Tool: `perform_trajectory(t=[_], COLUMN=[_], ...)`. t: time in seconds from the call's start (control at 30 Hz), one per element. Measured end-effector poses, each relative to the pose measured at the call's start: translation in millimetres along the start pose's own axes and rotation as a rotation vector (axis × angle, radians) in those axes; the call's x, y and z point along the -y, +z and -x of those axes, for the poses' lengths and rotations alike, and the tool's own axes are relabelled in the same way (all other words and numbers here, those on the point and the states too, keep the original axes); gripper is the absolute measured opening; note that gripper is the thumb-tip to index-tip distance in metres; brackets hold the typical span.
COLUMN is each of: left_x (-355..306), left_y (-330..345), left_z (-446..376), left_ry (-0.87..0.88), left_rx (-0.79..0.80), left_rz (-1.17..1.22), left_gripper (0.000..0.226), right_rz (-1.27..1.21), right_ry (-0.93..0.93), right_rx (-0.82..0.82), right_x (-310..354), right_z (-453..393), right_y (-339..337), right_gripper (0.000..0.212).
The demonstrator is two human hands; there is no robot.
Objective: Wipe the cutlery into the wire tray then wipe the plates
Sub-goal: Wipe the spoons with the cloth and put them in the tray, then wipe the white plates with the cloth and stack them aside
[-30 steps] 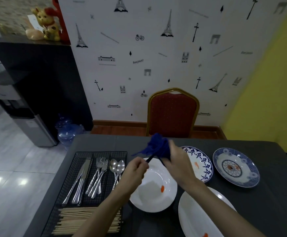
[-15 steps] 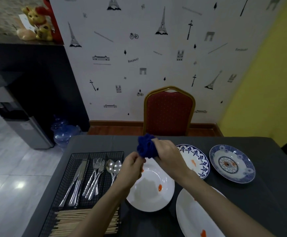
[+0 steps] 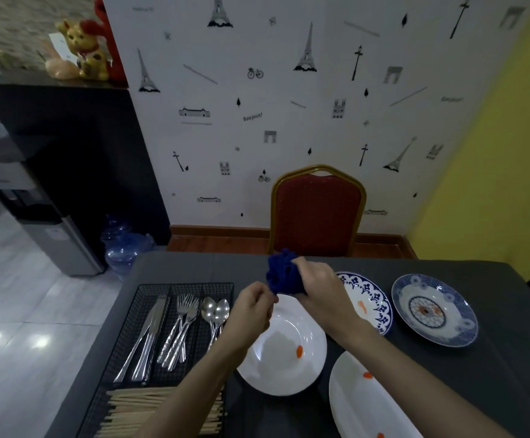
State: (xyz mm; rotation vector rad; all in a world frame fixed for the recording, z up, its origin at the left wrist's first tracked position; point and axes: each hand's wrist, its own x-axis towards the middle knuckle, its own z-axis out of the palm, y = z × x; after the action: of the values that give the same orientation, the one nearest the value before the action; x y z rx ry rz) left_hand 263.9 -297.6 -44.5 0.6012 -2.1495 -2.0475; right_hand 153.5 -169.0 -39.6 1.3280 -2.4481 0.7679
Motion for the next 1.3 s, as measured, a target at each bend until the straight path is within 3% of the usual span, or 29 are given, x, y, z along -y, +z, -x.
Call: perform_trajectory(t=[0.1, 0.23, 0.33, 0.47, 0.57, 0.67, 0.83, 0.9, 0.97, 1.03, 1.1, 1.2, 1.23, 1.3], left_x=[-1, 9, 28, 79, 125, 143, 164, 166, 158, 147, 136, 139, 143, 143], left_y=[-3, -12, -24, -51, -67, -67, -65, -62, -51, -28, 7, 60, 73, 92], left_z=[0, 11, 11, 2, 2, 2, -13, -12, -8, -4, 9, 35, 39, 37], left_ry=[-0.005, 0.005, 0.013, 0.012, -0.064, -0.060, -0.070, -0.091, -0.072, 0.060, 0.105, 0.016, -0.036, -0.032], left_rx=[0.013, 0.002, -0.116, -0.333, -0.315, -0.263, -0.127, -0.168, -0.199, -0.202, -0.004, 0.416, 0.531, 0.630], left_rz=[0.002, -0.021, 0.000, -0.400, -0.796, -1.007, -1.170, -1.222, -1.187, -1.017, -0.842, -0.729, -0.690, -0.664], left_gripper=[0.018, 0.022, 0.021, 0.017, 0.017, 0.016, 0.024, 0.009, 0.010, 0.009, 0.007, 0.005, 0.006, 0.009], right_rz=[-0.005, -0.056, -0.115, -0.201, -0.240, -0.258, -0.307, -0.323, -0.319, -0.276, -0.200, -0.035, 0.061, 0.225], right_ry=[-0.012, 0.345, 0.479, 0.621, 0.721, 0.784, 0.921, 0.975, 1.013, 1.037, 1.044, 0.963, 0.893, 0.730], right_rx=[0.051, 0.028, 0.015, 0.024, 0.028, 0.023, -0.029, -0.071, -0.108, -0.120, -0.118, -0.096, -0.028, 0.261], right_x=[-3, -32, -49, -59, -61, -61, -68, -73, -79, -84, -86, -90, -93, -100], right_z=[1, -2, 11, 38, 67, 101, 152, 172, 192, 210, 226, 246, 251, 262], right_y=[-2, -5, -4, 4, 11, 15, 10, 5, -2, -10, -16, -21, -22, -24], right_gripper=[0.034, 0.036, 0.040, 0.037, 0.030, 0.032, 0.040, 0.041, 0.040, 0.038, 0.035, 0.031, 0.030, 0.028])
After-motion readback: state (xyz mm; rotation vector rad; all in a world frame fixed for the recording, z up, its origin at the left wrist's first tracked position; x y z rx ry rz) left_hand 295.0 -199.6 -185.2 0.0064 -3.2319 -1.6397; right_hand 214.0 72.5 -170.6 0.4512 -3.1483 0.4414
